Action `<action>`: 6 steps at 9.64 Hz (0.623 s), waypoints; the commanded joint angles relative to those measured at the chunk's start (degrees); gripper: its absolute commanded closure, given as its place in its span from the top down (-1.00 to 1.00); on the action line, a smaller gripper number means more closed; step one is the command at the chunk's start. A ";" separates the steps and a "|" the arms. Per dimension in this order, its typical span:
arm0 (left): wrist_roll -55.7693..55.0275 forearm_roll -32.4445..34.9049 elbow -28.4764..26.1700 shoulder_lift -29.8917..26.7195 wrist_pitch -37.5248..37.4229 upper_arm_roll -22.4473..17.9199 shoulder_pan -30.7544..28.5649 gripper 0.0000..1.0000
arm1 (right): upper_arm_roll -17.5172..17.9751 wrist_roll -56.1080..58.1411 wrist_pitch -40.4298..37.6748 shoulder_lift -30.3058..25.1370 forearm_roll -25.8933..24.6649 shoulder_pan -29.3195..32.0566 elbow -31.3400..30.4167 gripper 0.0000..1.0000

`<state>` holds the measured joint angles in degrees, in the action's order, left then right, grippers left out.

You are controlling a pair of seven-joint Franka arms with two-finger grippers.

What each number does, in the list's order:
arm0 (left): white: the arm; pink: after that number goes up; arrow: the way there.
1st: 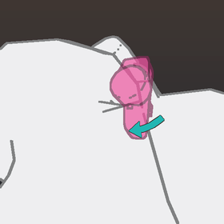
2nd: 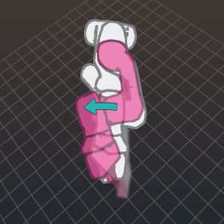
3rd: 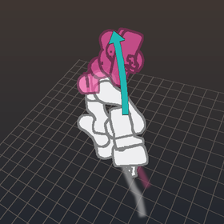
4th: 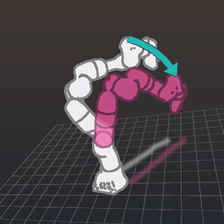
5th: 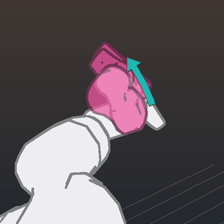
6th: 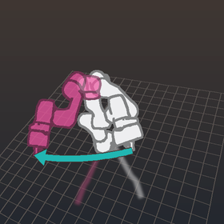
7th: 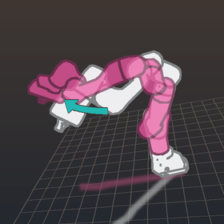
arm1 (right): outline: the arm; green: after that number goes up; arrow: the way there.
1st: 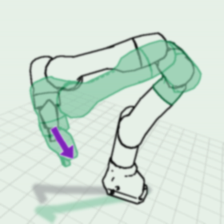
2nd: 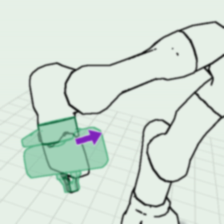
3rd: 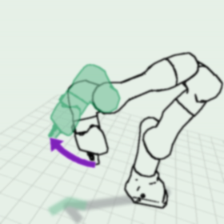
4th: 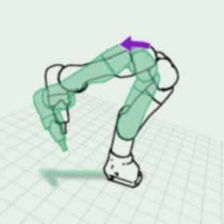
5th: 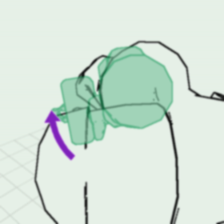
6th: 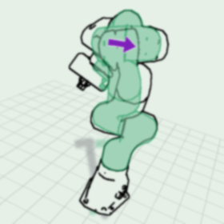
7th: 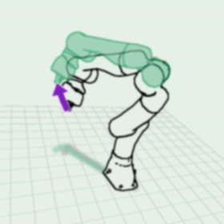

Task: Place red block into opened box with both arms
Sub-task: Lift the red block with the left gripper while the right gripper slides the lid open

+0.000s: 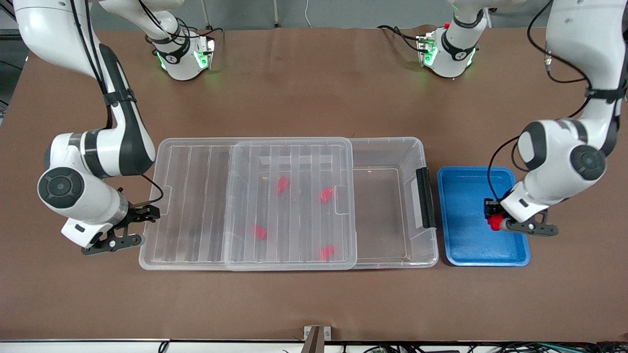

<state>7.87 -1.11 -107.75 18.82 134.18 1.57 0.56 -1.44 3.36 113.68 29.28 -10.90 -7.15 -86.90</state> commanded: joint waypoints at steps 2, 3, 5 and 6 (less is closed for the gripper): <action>-8.02 -0.47 -2.02 -5.72 -2.26 6.48 0.67 -1.00 | 0.74 1.91 -0.65 -1.59 -0.44 1.43 0.40 1.00; -11.35 -0.39 -1.85 -5.37 -2.26 9.90 0.76 -1.00 | 0.83 -0.01 -4.04 -2.20 1.39 1.17 2.24 1.00; -20.39 0.22 -1.06 -3.01 -2.26 17.46 1.20 -1.00 | 0.83 -14.27 -8.19 -10.77 4.57 1.43 1.74 1.00; -23.22 1.62 0.77 -0.56 -2.26 20.72 1.38 -1.00 | 0.74 -16.09 -13.08 -16.39 5.27 2.30 1.64 1.00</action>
<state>-12.24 -0.93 -108.27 14.06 131.51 19.29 2.14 -1.41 -8.75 105.02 22.19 -7.17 -6.41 -82.08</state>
